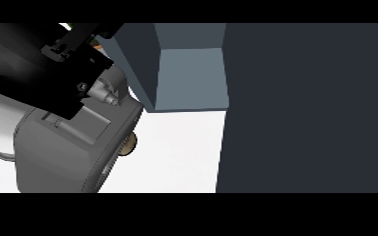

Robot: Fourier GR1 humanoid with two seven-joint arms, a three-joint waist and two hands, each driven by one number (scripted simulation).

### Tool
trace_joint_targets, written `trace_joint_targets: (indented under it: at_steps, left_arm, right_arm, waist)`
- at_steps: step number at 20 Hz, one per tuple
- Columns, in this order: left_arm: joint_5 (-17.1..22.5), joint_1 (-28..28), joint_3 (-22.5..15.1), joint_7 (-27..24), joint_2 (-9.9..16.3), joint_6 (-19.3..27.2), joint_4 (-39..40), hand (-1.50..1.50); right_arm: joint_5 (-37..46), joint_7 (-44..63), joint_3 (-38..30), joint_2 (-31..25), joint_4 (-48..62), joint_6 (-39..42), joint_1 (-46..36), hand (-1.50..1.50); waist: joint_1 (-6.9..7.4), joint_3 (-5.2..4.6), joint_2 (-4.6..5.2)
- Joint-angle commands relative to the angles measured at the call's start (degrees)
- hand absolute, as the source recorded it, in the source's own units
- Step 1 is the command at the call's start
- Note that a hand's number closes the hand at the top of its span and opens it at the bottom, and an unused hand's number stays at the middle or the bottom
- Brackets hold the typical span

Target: Pick up the wine, place it into the cabinet and close the cabinet

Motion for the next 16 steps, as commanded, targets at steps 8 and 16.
trace_joint_targets:
  at_steps: [8, 16]
  left_arm:
    - [-0.7, 0.7, -0.2, 8.4, 0.0, -8.9, -4.9, -1.50]
    - [0.9, 6.7, 0.4, 8.3, 0.0, -5.9, -6.3, -1.50]
  right_arm:
    - [2.7, 4.9, -0.2, 0.3, -3.0, -4.9, -3.2, -1.50]
    - [1.4, 3.3, -3.0, -1.7, -3.8, -2.5, -0.3, -1.50]
  waist:
    - [0.24, -0.05, 0.05]
    - [-0.14, 0.01, 0.30]
